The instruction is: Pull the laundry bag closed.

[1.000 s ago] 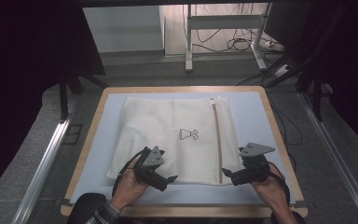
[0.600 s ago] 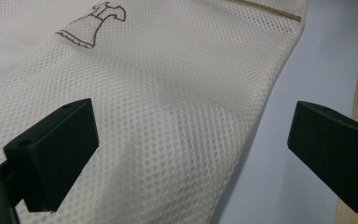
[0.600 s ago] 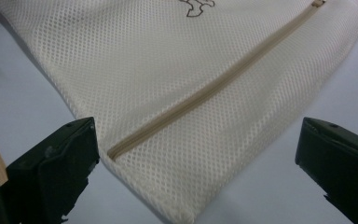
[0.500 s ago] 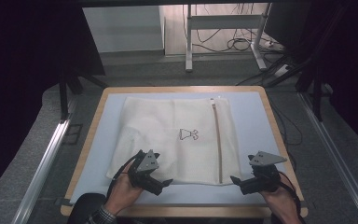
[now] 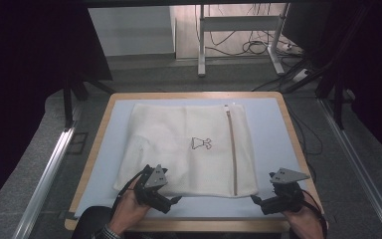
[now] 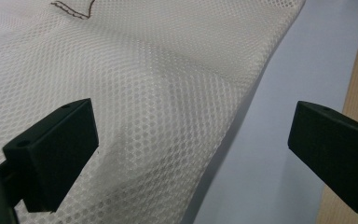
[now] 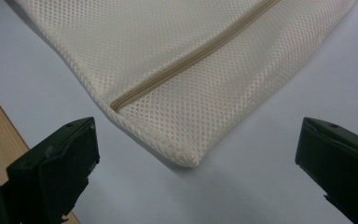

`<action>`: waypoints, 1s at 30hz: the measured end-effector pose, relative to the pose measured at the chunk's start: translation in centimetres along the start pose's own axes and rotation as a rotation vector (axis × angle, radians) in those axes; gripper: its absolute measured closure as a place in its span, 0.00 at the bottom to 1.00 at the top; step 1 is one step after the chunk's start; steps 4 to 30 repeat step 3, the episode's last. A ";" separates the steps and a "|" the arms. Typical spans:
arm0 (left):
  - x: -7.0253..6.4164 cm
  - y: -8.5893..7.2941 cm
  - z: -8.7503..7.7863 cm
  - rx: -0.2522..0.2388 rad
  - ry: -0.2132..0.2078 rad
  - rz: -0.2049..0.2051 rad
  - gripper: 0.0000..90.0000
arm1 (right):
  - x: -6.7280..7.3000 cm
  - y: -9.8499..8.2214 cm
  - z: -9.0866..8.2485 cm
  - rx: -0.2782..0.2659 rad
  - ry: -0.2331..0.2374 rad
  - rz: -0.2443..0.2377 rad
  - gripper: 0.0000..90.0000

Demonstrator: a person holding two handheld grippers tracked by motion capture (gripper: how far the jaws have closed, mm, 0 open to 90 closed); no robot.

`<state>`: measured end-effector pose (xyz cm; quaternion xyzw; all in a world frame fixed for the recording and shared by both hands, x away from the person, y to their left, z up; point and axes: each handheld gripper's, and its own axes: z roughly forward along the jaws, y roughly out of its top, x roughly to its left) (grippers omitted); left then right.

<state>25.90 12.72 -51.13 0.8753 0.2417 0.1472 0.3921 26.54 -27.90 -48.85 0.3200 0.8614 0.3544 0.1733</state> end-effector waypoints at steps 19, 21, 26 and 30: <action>-0.1 0.1 0.1 0.001 -0.002 0.004 0.01 | 0.0 0.0 0.1 0.005 -0.007 -0.008 0.00; -0.1 0.1 0.1 0.001 -0.002 0.004 0.01 | 0.0 0.0 0.1 0.005 -0.007 -0.008 0.00; -0.1 0.1 0.1 0.001 -0.002 0.004 0.01 | 0.0 0.0 0.1 0.005 -0.007 -0.008 0.00; -0.1 0.1 0.1 0.001 -0.002 0.004 0.01 | 0.0 0.0 0.1 0.005 -0.007 -0.008 0.00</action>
